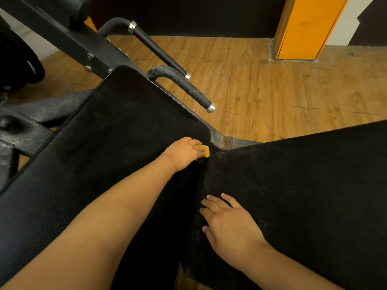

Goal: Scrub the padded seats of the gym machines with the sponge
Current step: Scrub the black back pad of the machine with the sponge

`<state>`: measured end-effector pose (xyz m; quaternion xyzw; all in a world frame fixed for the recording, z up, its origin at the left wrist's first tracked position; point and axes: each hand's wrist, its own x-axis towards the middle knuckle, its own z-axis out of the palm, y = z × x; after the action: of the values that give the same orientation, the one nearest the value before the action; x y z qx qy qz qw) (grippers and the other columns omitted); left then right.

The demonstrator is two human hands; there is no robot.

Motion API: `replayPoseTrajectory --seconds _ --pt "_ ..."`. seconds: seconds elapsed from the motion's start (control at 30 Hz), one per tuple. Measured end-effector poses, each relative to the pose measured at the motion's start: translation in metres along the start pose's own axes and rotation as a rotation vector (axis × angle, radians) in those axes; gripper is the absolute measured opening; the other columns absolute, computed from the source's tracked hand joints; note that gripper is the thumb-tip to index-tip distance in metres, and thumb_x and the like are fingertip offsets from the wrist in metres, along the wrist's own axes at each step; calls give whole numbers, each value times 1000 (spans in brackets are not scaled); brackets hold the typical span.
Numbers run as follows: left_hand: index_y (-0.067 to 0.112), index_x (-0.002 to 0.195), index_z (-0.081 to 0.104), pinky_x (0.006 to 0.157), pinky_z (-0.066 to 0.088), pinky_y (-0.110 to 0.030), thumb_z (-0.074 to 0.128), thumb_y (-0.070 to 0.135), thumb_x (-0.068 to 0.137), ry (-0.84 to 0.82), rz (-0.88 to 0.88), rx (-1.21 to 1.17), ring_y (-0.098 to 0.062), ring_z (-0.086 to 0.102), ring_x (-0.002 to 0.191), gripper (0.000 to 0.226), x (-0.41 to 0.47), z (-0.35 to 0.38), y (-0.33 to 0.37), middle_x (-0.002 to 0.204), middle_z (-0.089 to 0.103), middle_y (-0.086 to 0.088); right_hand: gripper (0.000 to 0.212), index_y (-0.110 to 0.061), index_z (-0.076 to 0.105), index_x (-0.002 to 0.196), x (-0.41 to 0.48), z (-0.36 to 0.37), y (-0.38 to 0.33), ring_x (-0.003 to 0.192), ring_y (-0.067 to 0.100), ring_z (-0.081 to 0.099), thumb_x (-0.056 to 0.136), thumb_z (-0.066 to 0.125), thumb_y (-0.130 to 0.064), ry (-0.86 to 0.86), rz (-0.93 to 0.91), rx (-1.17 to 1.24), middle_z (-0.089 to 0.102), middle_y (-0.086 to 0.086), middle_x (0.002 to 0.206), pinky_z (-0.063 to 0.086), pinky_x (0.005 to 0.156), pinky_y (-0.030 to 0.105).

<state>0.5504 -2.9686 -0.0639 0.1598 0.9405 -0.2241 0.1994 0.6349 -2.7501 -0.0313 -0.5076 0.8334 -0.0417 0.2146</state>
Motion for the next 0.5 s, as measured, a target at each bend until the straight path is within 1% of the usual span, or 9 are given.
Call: replayPoseTrajectory --seconds 0.1,0.2,0.3,0.43,0.5 --pt "27 152 25 117 20 -33 53 10 96 49 7 -37 -17 18 146 65 -9 8 5 160 21 7 50 -12 29 149 0 1 -1 148 16 5 103 32 -31 4 7 -7 19 3 160 -6 118 34" --pt "27 153 22 118 20 -35 52 14 98 60 39 -11 -19 17 147 64 -29 19 14 161 16 7 49 -13 31 149 -1 2 -2 148 15 6 103 32 -31 20 15 -8 20 3 159 -5 118 34" --pt "27 153 23 119 17 -37 51 14 98 60 81 -33 -20 15 148 62 -60 33 28 162 14 7 50 -13 30 149 -2 2 -3 148 14 7 103 32 -31 22 22 -16 20 2 159 -4 118 33" --pt "28 149 34 116 20 -34 50 17 99 115 99 -124 -19 21 146 53 -104 49 48 159 25 8 50 -14 30 149 -2 1 -4 148 14 8 103 32 -32 8 30 -54 21 1 159 -2 119 34" --pt "27 145 42 113 25 -33 55 17 97 134 103 -165 -19 27 145 51 -129 51 58 156 32 8 49 -15 31 149 -3 0 -4 148 14 10 103 32 -32 3 31 -67 21 1 159 0 119 34"
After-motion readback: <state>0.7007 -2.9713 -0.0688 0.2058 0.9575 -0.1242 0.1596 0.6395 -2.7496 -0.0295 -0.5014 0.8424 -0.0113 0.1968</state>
